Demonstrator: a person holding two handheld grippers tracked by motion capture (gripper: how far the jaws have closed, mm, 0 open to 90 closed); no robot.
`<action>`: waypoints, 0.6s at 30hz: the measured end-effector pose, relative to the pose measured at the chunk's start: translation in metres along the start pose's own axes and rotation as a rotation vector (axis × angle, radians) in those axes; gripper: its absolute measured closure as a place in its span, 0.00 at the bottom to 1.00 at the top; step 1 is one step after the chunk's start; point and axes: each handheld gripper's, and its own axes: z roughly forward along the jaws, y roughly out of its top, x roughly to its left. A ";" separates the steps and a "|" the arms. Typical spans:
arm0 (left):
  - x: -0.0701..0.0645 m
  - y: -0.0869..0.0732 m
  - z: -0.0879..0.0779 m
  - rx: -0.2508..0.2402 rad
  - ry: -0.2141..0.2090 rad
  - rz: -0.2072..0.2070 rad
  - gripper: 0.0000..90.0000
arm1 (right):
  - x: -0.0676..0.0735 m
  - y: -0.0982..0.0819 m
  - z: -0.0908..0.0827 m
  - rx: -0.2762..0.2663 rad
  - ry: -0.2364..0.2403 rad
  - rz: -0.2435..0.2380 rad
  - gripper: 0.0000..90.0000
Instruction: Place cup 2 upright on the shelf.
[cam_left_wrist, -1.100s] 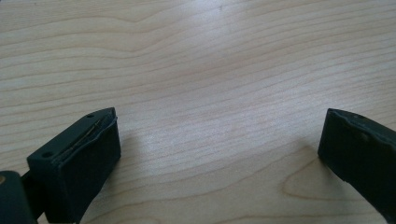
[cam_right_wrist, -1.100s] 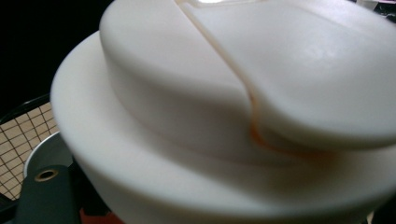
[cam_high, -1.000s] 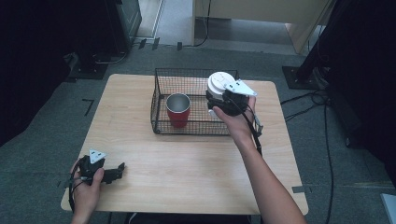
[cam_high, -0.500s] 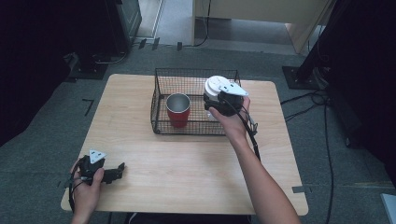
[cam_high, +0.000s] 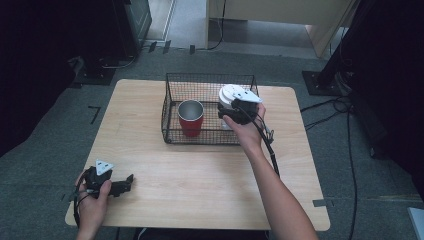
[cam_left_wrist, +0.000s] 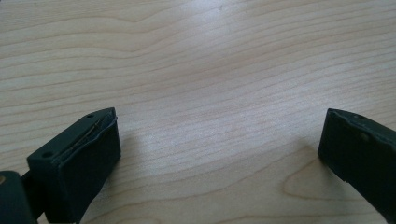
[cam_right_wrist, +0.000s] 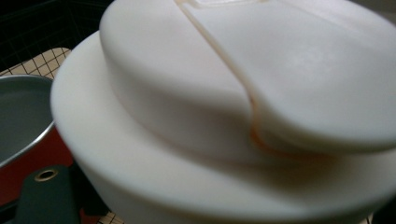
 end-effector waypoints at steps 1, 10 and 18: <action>0.000 0.000 0.000 0.000 0.000 0.000 0.00 | -0.001 -0.001 0.001 0.004 -0.002 0.001 0.18; 0.000 0.000 0.000 0.000 0.000 0.000 0.00 | 0.001 -0.003 0.005 0.021 0.000 -0.006 0.18; 0.000 0.000 0.000 0.000 0.000 0.000 0.00 | 0.004 -0.006 0.010 0.028 0.004 -0.015 0.18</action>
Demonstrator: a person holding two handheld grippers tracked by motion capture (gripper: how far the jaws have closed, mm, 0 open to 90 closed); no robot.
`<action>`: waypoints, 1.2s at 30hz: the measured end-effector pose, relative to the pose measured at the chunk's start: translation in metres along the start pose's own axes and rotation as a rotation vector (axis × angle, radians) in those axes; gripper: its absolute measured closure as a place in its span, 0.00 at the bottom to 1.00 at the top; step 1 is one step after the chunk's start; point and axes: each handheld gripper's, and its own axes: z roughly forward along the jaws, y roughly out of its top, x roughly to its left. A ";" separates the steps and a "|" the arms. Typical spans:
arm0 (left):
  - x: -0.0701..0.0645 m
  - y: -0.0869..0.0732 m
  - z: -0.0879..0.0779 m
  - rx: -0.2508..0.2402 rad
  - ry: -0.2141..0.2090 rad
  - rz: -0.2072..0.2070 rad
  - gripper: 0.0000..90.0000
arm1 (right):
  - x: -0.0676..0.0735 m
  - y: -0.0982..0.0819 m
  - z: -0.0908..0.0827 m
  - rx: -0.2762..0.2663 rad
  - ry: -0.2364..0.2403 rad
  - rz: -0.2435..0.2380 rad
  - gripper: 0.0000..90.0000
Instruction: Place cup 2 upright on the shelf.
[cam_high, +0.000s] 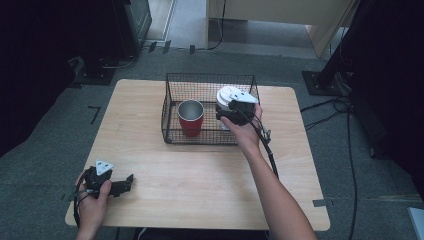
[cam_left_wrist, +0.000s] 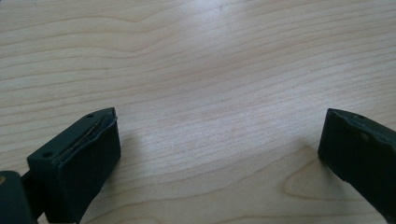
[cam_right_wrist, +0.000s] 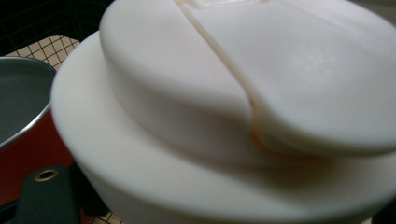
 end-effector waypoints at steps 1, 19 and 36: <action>0.000 0.000 0.000 0.000 0.000 0.000 0.00 | 0.000 0.000 0.001 0.000 -0.006 -0.007 0.18; 0.000 0.000 0.000 0.000 0.000 0.000 0.00 | 0.001 -0.002 0.008 0.020 -0.017 0.010 0.18; 0.000 0.000 0.000 0.000 0.000 0.000 0.00 | 0.000 -0.003 0.010 0.053 -0.012 0.014 0.18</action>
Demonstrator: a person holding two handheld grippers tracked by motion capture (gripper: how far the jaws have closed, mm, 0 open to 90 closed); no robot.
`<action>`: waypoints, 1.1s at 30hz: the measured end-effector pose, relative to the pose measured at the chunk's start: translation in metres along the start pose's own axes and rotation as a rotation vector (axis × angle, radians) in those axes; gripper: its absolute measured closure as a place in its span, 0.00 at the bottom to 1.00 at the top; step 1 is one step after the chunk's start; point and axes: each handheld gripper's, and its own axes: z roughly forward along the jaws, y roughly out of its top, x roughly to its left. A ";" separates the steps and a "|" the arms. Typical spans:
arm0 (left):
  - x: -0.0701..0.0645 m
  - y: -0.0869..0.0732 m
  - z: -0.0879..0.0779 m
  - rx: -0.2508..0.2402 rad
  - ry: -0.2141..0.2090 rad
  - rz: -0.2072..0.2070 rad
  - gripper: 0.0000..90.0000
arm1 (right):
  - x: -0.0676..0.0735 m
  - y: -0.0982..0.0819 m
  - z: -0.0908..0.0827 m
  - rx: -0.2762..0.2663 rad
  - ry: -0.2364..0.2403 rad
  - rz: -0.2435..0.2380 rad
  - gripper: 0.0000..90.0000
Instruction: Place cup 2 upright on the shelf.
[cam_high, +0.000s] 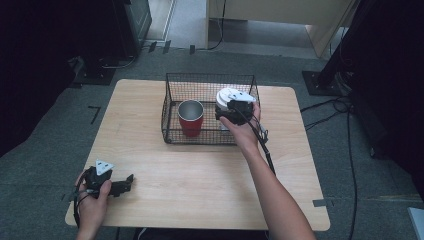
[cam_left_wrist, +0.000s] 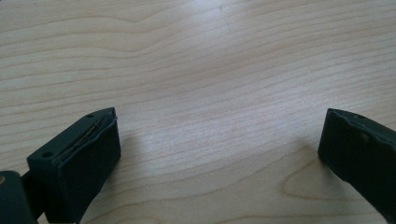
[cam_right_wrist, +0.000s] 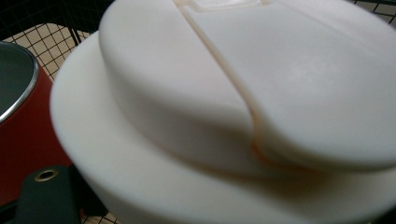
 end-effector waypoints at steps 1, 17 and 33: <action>0.000 0.000 0.000 0.000 0.000 0.000 0.00 | 0.000 0.000 0.000 0.000 0.000 0.001 0.18; 0.000 0.000 0.000 0.000 0.000 0.000 0.00 | 0.001 0.000 -0.003 0.039 0.009 0.024 0.17; 0.000 0.000 0.000 0.000 0.000 0.000 0.00 | 0.017 -0.002 -0.013 0.067 -0.041 -0.031 0.06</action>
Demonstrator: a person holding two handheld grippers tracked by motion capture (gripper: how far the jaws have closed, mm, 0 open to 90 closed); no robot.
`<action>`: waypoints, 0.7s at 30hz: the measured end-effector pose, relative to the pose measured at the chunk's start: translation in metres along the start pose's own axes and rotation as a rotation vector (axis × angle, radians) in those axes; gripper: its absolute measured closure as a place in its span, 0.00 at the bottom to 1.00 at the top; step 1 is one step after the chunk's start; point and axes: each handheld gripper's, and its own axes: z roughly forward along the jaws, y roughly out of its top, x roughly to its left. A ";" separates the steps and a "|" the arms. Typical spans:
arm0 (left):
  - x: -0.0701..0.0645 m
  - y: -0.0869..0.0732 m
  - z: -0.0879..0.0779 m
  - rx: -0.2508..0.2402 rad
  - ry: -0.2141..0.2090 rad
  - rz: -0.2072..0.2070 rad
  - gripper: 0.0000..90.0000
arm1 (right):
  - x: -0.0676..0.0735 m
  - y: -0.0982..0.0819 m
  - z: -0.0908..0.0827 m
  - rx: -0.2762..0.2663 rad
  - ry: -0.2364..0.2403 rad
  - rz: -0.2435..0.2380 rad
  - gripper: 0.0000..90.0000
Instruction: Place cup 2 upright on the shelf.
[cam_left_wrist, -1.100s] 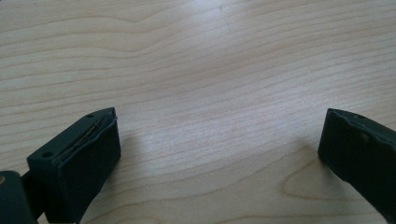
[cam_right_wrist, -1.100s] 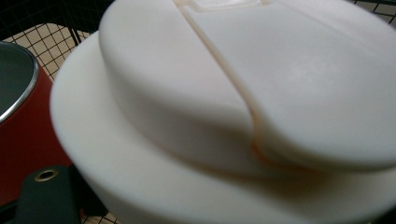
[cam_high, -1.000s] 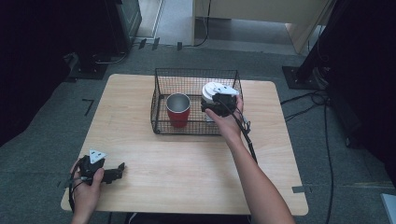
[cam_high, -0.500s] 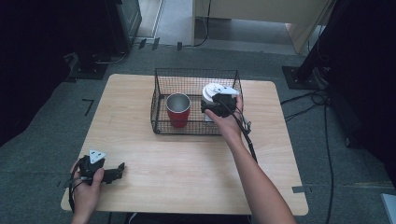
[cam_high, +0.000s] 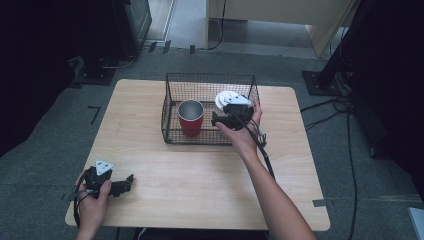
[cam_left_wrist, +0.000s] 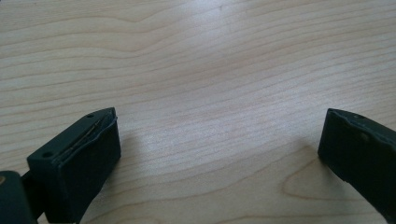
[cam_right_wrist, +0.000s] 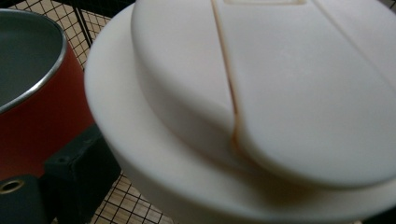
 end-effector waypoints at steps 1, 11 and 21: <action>0.000 0.000 0.000 0.000 0.000 0.000 0.00 | 0.000 -0.001 -0.001 -0.002 -0.006 0.006 0.06; 0.000 0.000 0.000 0.000 0.000 0.000 0.00 | -0.003 -0.007 -0.010 -0.023 -0.009 0.030 0.04; 0.000 0.000 0.000 0.000 0.000 0.000 0.00 | -0.003 -0.010 -0.025 -0.032 0.014 0.026 0.00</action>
